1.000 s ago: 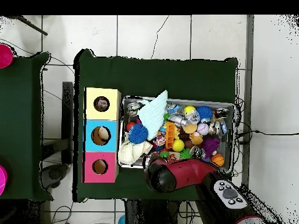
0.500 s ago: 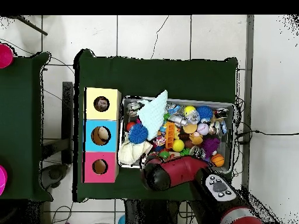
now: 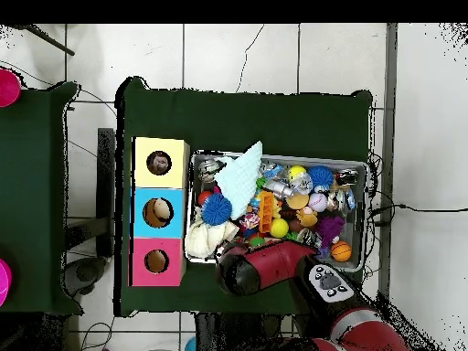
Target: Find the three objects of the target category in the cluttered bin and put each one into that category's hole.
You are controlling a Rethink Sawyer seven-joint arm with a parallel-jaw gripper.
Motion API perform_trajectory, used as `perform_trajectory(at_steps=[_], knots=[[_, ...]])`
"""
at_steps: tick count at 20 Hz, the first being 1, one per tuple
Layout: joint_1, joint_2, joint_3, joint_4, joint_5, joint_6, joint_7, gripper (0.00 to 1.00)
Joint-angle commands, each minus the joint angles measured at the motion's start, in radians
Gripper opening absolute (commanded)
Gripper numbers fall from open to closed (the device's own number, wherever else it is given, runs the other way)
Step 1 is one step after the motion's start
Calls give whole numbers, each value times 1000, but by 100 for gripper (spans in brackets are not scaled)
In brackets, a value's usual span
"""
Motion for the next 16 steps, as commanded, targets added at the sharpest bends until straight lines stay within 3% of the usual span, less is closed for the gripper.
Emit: perform_trajectory(at_steps=[1,3,4,12,16], knots=[[-31,41,9,-143,-65,-27,-13,100],[-24,37,-1,-156,-77,-32,-12,100],[-28,36,1,-159,-86,-41,-12,0],[-40,7,34,-196,-91,5,-44,0],[-77,-22,106,-238,-70,57,-101,0]])
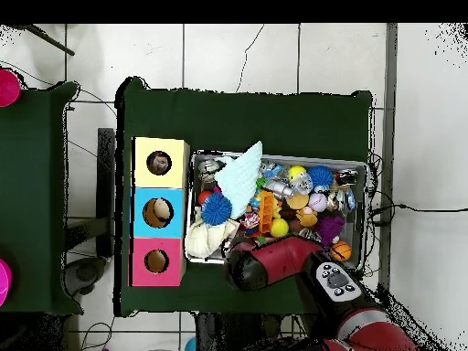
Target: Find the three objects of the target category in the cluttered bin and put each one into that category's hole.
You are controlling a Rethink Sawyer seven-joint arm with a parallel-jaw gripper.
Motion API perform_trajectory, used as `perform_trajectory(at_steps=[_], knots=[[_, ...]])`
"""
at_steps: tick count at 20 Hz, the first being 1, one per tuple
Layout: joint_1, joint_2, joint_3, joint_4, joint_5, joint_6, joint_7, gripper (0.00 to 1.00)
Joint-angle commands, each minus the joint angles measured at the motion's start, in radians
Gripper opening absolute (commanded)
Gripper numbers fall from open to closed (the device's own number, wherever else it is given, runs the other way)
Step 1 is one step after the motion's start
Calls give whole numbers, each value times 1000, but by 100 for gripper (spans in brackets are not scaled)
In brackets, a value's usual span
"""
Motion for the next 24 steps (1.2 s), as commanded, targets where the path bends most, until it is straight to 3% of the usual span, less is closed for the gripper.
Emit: perform_trajectory(at_steps=[1,11,24], knots=[[-59,-27,116,-204,-23,73,-111,0],[-116,-195,235,-155,115,332,-182,0],[-87,-298,269,-149,191,463,-111,0]])
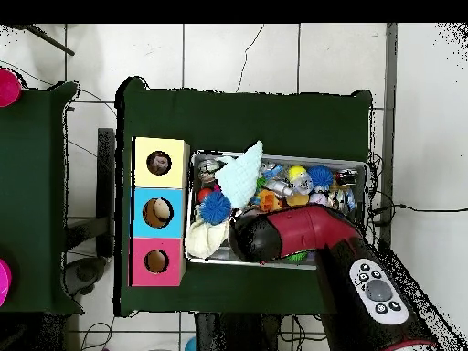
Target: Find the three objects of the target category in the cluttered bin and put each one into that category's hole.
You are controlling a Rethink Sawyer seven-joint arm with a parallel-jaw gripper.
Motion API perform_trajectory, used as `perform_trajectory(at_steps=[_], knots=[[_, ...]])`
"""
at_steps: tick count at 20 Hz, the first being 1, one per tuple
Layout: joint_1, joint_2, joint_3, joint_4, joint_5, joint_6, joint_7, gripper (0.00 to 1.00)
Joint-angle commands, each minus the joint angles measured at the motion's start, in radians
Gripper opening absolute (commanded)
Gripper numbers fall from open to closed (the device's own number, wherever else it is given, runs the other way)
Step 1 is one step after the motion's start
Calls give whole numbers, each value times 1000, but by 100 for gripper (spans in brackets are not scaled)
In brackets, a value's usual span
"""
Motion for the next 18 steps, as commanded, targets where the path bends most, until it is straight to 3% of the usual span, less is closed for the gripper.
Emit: perform_trajectory(at_steps=[1,11,18], knots=[[11,-71,88,-99,66,141,-107,0],[57,-74,66,-165,130,215,-66,0],[67,-119,42,-127,169,208,-27,0]])
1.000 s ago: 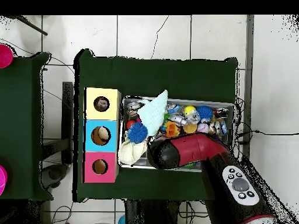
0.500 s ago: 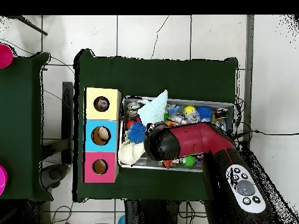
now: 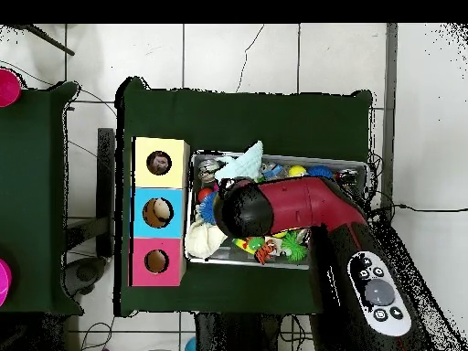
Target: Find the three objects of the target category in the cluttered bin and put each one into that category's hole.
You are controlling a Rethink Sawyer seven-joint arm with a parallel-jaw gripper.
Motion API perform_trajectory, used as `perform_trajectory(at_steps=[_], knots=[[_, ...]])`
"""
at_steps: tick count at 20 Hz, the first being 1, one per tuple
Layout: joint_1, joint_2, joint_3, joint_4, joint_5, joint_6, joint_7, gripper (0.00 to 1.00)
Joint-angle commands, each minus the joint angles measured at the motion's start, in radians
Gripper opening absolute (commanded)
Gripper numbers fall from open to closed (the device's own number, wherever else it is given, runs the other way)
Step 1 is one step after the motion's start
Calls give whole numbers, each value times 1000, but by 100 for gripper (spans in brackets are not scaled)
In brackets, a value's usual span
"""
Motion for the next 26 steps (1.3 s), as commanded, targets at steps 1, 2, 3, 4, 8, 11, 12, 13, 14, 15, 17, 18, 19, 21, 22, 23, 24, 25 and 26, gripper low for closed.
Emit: perform_trajectory(at_steps=[1,2,3,4,8,11,12,13,14,15,17,18,19,21,22,23,24,25,26], knots=[[14,-40,20,-8,50,85,-12,0],[18,-50,18,-4,57,85,-8,0],[28,-64,17,-10,72,107,-1,0],[32,-74,16,-13,83,126,-2,0],[76,-66,0,-70,116,190,33,0],[102,-65,-9,-92,140,205,62,0],[107,-63,-12,-98,144,209,64,0],[121,-62,-20,-113,149,221,76,0],[127,-60,-24,-118,153,222,81,0],[146,-55,-29,-141,159,238,97,0],[163,-53,-37,-147,173,238,113,0],[169,-52,-41,-150,180,239,118,0],[181,-54,-45,-158,190,249,130,0],[200,-50,-54,-175,202,261,143,0],[211,-46,-58,-187,208,269,151,0],[220,-42,-63,-197,216,271,159,0],[226,-40,-66,-201,221,273,159,0],[232,-41,-69,-209,229,283,161,0],[238,-42,-73,-217,236,292,163,0]])
